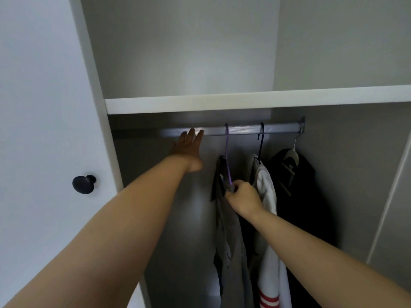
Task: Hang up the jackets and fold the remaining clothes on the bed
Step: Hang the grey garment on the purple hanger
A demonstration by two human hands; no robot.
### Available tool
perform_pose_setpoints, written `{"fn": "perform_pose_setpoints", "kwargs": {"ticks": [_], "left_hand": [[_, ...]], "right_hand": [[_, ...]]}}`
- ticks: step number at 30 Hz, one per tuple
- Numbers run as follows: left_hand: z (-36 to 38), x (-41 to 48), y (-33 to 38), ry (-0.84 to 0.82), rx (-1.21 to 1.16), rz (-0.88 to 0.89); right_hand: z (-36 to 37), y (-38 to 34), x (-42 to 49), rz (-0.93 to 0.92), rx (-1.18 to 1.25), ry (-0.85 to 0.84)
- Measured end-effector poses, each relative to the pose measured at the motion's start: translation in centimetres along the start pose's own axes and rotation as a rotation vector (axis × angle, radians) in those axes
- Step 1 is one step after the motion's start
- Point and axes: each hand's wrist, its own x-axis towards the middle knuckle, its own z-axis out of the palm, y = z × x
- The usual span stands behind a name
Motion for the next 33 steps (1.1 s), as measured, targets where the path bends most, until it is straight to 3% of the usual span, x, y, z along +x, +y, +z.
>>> {"fn": "perform_pose_setpoints", "kwargs": {"ticks": [3, 9, 20, 23, 28, 33], "left_hand": [[0.7, -1.8, 0.3, -0.042, 0.007, -0.027], [1.5, -6.0, 0.4, 0.046, 0.112, -0.044], [0.6, -16.6, -0.1, 0.022, 0.125, 0.057], [0.3, -20.4, -0.4, 0.043, 0.053, 0.104], [-1.6, -27.5, -0.7, 0.008, -0.289, 0.068], [-3.2, -34.5, -3.6, 0.018, -0.301, -0.038]], "right_hand": [[-0.3, -0.2, -0.2, -0.011, -0.037, 0.008], [-0.7, -0.7, -0.8, -0.030, -0.085, 0.045], [-0.6, -4.2, -6.2, -0.153, -0.181, 0.098], [-0.3, -5.5, -9.2, -0.197, -0.132, 0.127], [0.6, -7.1, -14.9, -0.287, -0.051, 0.151], [1.7, -9.7, -21.1, -0.367, 0.025, 0.129]]}}
